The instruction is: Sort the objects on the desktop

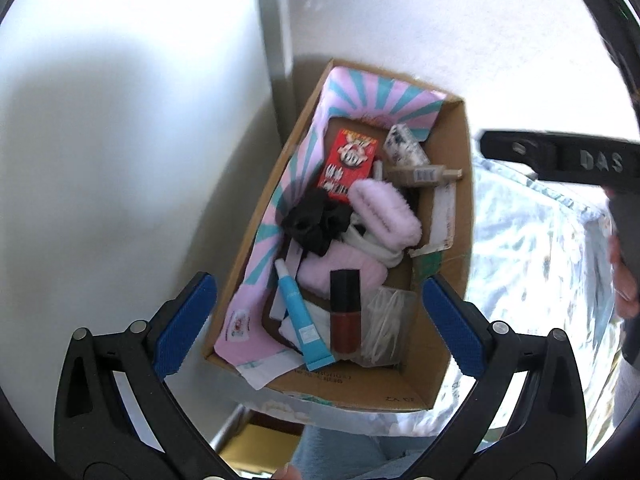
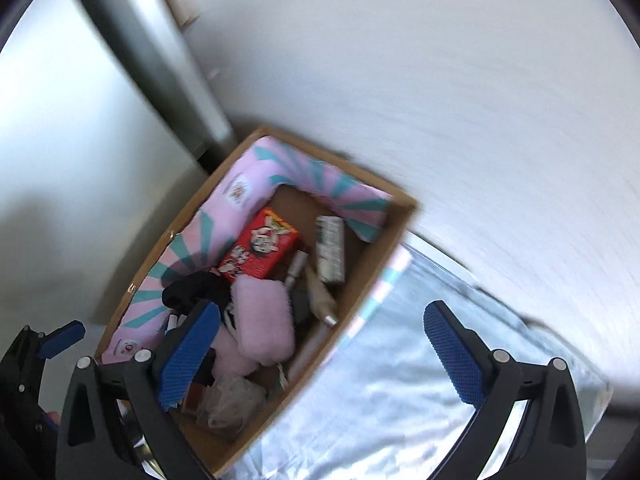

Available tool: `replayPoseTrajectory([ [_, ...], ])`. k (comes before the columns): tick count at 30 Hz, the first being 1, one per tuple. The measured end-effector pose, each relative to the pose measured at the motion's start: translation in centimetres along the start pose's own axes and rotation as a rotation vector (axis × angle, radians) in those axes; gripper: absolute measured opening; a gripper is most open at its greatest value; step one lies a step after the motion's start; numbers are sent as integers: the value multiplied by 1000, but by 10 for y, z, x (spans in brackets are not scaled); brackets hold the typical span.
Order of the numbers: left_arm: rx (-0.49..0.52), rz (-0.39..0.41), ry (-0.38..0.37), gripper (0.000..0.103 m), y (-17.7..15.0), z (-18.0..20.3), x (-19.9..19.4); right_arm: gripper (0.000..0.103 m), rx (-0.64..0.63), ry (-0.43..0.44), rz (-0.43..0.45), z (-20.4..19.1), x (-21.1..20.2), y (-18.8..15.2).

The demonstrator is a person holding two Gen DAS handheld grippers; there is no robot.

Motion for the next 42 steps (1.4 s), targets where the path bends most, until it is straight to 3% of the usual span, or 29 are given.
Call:
replayPoseTrajectory([
  [4,63,22,-31,103,9,23,-13,102,142,-136,12,40,-38,-32],
  [10,159,25,-80,103,13,65,-24,102,370,-299,27,97,-88,-105],
  [14,220,35,-102,103,11,90,-32,102,482,-334,39,115,-114,-149],
  [21,283,69,-96,103,5,114,-48,102,555,-396,63,113,-145,-200],
  [30,287,77,-89,103,-2,122,-47,102,538,-402,101,103,-142,-220],
  [42,270,95,-68,103,2,119,-51,102,522,-369,88,105,-131,-215],
])
Point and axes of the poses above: each gripper's, at about its wrist camera, not at the fingertips, and x roughly the way its jaws point, z to its right, y to its top, the point moved 1 cm from there along x, roughly the way its jaws point, and after that the axes turned 2 degrees about -z, right-handed, at the moved point
